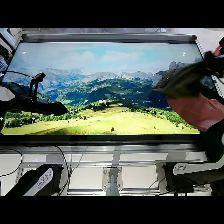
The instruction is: Fold the clothes and pants, and hang the long-sleeved shirts on hangers.
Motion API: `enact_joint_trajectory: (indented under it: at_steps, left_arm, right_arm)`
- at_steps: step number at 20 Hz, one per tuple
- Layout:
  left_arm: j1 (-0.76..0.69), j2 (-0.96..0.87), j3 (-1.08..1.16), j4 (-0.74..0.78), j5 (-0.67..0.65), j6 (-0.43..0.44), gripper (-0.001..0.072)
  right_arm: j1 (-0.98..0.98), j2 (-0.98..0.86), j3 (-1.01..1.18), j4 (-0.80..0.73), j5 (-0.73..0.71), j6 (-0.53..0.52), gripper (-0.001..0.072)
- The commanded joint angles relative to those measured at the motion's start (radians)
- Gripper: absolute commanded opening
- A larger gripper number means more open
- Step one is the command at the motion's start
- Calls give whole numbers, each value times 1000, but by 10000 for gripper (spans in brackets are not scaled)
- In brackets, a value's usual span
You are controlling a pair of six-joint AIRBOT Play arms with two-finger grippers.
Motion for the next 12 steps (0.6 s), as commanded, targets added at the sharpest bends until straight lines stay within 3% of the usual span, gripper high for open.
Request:
enact_joint_trajectory:
  at_steps: [1, 5, 12]
  left_arm:
    - [1, 0, 0, 0, 0, 0, 535]
    - [1, 0, 0, 0, 1, 1, 536]
    - [1, 0, 0, 0, 20, 0, 536]
  right_arm:
    - [-183, 24, 6, -132, 32, -6, 10]
    - [-295, 20, 6, -188, 4, -60, 10]
    - [-385, -72, -49, -281, -14, 3, 10]
